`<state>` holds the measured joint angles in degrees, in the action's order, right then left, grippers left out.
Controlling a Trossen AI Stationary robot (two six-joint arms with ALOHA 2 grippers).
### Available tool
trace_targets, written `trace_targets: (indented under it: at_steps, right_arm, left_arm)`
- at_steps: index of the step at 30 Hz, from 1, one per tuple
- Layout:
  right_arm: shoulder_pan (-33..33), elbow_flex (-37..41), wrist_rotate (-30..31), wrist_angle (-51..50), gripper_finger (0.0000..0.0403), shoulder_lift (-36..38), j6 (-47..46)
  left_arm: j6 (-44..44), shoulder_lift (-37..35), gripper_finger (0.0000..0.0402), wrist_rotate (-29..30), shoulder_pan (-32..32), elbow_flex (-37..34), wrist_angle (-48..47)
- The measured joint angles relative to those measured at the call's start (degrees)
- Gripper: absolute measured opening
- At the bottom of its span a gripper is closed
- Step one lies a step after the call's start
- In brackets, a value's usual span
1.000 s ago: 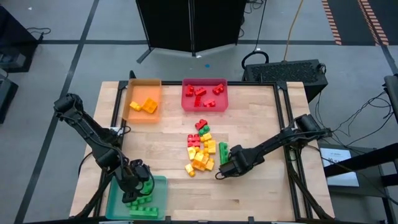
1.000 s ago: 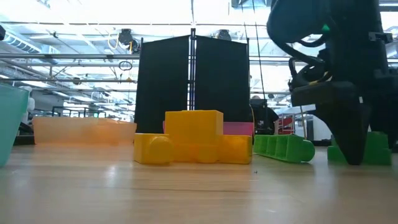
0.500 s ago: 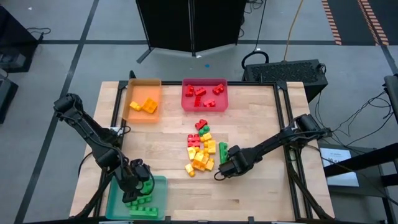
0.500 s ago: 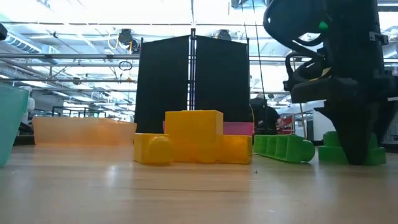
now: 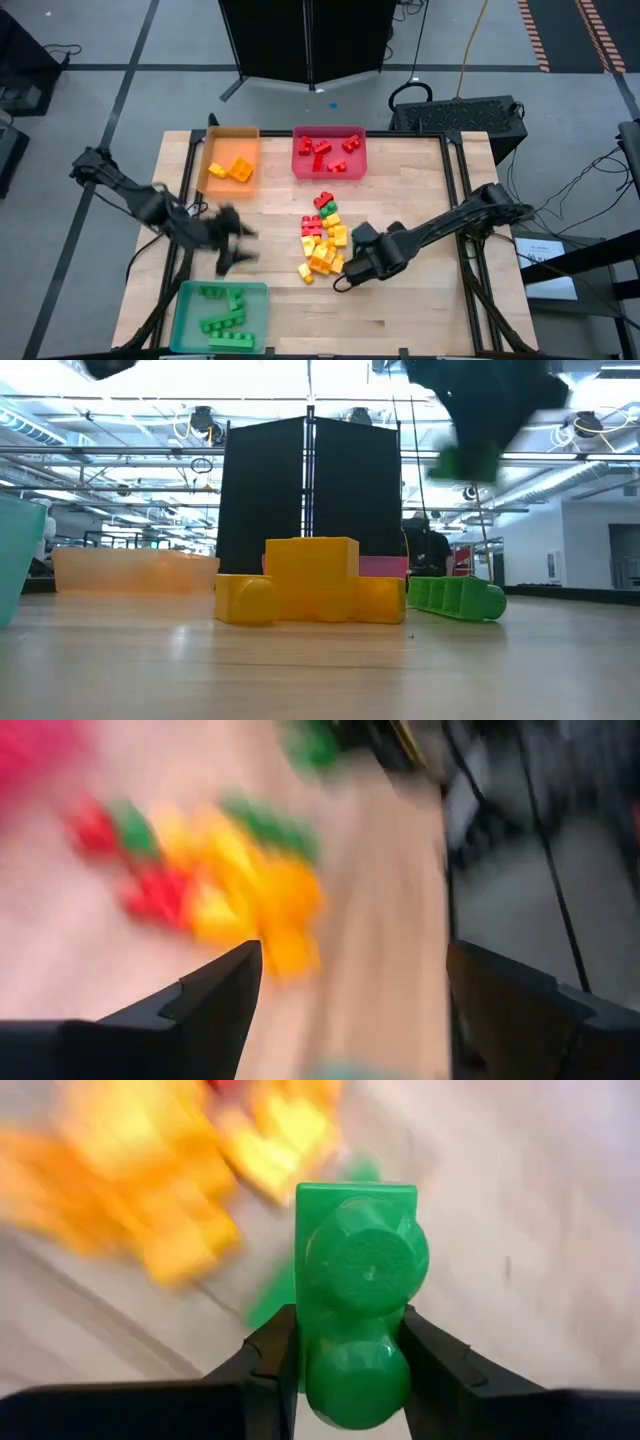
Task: Sort blocks
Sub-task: Put the green game piece into the blue bin
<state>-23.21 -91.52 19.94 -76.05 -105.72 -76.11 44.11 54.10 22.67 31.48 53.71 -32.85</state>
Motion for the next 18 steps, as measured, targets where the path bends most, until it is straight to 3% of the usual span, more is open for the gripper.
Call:
trace_targets:
  at_steps: [4,8,10,14,18]
  right_arm:
    - [0.7,-8.3,11.6,0.7,0.0109,3.8,3.8]
    - [1.1,-14.1,22.0,7.7,0.0109,8.2,13.9]
    - [1.3,-15.8,24.0,13.6,0.0109,10.2,21.8]
    - [1.5,-16.5,23.5,28.2,0.0109,13.0,36.4]
    - [1.7,-16.5,20.2,37.6,0.0109,14.6,44.7]
  left_arm:
    - [-1.6,-4.7,0.0319,11.0,-4.8,0.0,8.8]
    - [-2.9,-5.8,0.0319,15.6,-8.8,0.0,21.9]
    - [-6.5,-5.0,0.0319,14.1,-10.4,0.0,31.5]
    - [-16.2,-1.3,0.0319,3.9,-13.1,0.0,49.6]
    - [-22.2,2.5,0.0319,-3.3,-15.1,0.0,56.3]
